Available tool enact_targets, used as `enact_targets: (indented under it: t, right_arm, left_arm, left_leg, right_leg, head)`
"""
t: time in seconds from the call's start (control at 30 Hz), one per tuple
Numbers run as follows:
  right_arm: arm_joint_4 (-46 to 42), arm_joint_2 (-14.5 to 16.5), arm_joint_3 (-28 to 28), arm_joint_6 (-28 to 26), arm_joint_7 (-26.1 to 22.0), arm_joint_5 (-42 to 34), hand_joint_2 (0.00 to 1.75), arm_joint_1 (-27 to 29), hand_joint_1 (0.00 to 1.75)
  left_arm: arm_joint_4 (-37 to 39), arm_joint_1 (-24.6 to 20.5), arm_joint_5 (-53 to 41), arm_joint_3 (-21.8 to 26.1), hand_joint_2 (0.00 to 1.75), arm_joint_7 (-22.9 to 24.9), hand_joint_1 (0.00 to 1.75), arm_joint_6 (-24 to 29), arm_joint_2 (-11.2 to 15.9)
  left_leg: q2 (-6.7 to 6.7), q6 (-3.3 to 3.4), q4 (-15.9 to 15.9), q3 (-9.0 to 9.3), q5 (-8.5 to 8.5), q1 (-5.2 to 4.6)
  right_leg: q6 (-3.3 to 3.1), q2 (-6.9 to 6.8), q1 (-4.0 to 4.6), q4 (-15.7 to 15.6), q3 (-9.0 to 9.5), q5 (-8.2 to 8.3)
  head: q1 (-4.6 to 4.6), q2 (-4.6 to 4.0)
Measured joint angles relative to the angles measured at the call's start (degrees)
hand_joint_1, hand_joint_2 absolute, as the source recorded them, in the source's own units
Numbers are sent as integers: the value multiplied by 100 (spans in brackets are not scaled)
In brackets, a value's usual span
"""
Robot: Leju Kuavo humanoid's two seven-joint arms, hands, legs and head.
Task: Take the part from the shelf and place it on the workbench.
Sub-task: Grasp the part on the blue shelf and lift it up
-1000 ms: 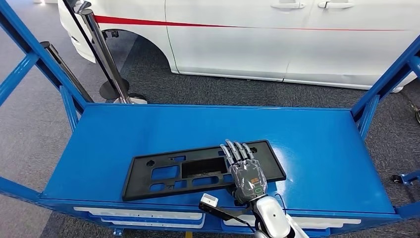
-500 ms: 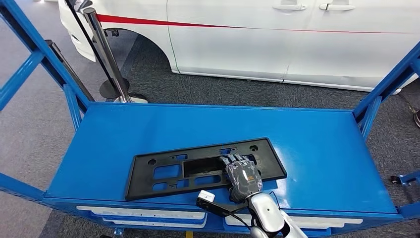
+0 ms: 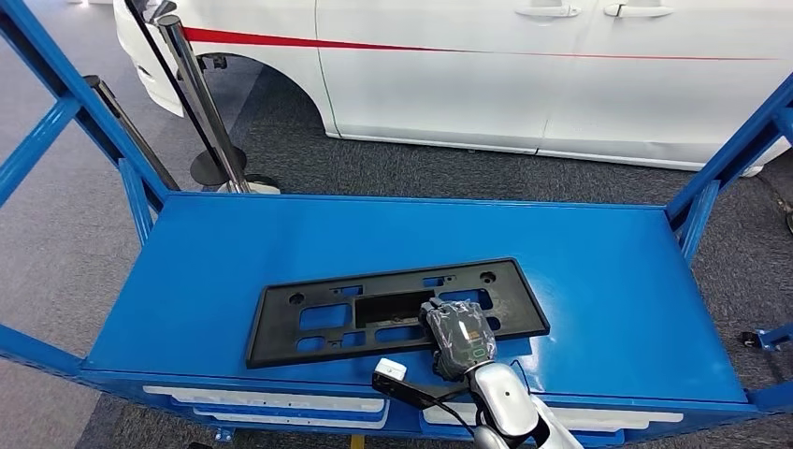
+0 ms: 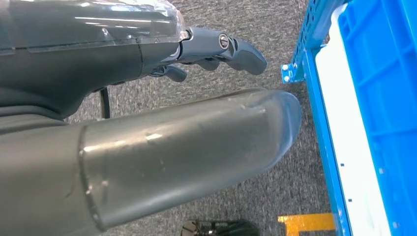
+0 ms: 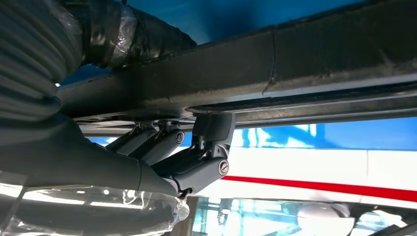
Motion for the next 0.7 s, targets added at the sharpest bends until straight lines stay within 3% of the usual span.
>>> enact_targets:
  t: [0.07,0.17,0.2,0.23,0.3,0.37,0.4,0.53,0.6,0.67,0.7]
  right_arm:
    - [-31,1,-11,33,7,10,175,6,175]
    - [-63,1,-19,115,9,9,175,23,175]
    - [-84,1,-26,149,1,-20,175,31,175]
    - [-113,1,-38,178,-23,-86,175,42,175]
    - [-227,6,-94,176,-212,-492,175,104,175]
    - [-505,20,-191,52,-646,-1351,175,219,175]
    - [-718,37,-243,-38,-888,-1878,175,289,175]
    - [-1809,124,-446,-408,-1629,-3857,175,648,175]
    - [-2238,128,-570,-471,-1724,-4196,175,759,175]
    - [-2469,127,-665,-485,-1738,-4271,175,840,175]
    - [-2533,126,-694,-490,-1754,-4315,175,890,175]
  left_arm:
    - [5,1,14,-8,0,1,0,3,12]
    - [16,14,56,-26,0,3,0,4,17]
    - [18,25,76,-33,0,4,0,4,19]
    - [19,35,96,-42,0,6,0,5,21]
    - [21,50,170,-52,0,11,0,10,26]
    - [21,66,279,-47,0,5,0,16,27]
    - [21,82,329,-34,0,-5,0,18,27]
    - [17,151,432,65,0,-70,0,10,-21]
    - [14,181,446,97,0,-84,0,5,-55]
    - [12,194,457,119,0,-92,0,3,-67]
    - [12,195,458,133,0,-96,0,2,-74]
  left_leg:
    - [7,-65,305,-131,-212,17]
    - [14,-137,1385,-631,-728,42]
    - [14,-147,1598,-733,-765,44]
    - [14,-146,1599,-735,-689,44]
    - [14,-115,949,-425,-286,44]
    - [12,-64,244,-82,-38,27]
    - [11,-40,78,-7,-12,17]
    - [11,92,-36,26,18,21]
    - [21,162,-89,42,54,43]
    - [28,188,-89,31,56,33]
    - [29,191,-84,25,55,30]
  right_leg:
    - [-63,-11,-26,-43,14,27]
    - [-98,-22,-23,-36,0,29]
    - [-101,-21,-20,-27,-3,25]
    - [-102,-18,-19,-15,-3,19]
    - [-90,-10,-19,7,11,-2]
    - [-57,1,3,26,14,-20]
    - [-34,8,13,31,8,-22]
    - [94,10,8,84,-13,-82]
    - [139,5,-1,494,-190,-359]
    - [166,6,-13,1237,-543,-736]
    - [176,5,-19,1560,-702,-849]
  head:
    - [-2,1]
    - [-4,0]
    - [-4,0]
    - [-4,0]
    - [-4,-1]
    - [-3,-1]
    - [-2,-1]
    - [1,-1]
    - [5,0]
    - [7,-1]
    - [7,-1]
